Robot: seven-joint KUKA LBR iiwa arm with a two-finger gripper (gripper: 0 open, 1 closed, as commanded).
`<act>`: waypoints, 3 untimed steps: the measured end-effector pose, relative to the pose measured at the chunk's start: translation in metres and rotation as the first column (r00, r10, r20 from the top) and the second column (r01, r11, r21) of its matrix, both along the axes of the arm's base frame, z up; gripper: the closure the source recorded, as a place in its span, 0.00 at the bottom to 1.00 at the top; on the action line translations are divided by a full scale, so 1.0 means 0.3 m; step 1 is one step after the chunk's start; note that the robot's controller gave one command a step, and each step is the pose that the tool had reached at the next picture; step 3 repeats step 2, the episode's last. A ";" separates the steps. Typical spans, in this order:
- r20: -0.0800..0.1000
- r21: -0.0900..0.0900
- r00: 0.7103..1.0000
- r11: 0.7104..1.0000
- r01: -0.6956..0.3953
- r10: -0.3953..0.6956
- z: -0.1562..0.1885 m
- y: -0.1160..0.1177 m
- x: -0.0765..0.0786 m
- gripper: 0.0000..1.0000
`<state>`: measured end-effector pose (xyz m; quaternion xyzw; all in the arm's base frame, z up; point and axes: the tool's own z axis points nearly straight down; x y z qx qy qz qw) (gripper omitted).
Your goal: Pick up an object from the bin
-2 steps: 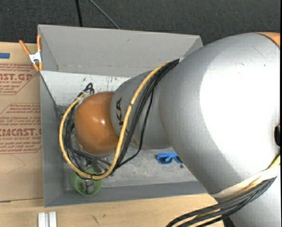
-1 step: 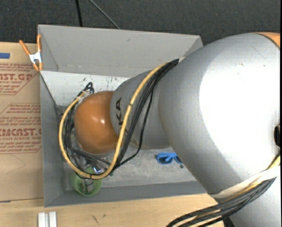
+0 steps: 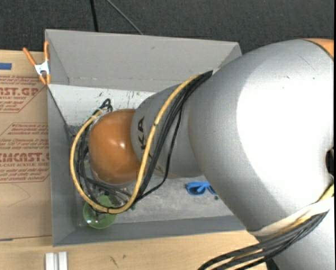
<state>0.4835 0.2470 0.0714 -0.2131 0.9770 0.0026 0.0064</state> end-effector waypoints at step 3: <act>-0.003 -0.003 1.000 1.000 0.000 0.000 0.360 0.008 0.007 1.00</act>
Offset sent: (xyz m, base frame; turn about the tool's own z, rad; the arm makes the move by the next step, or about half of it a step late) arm -0.0001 0.0000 0.0254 0.0000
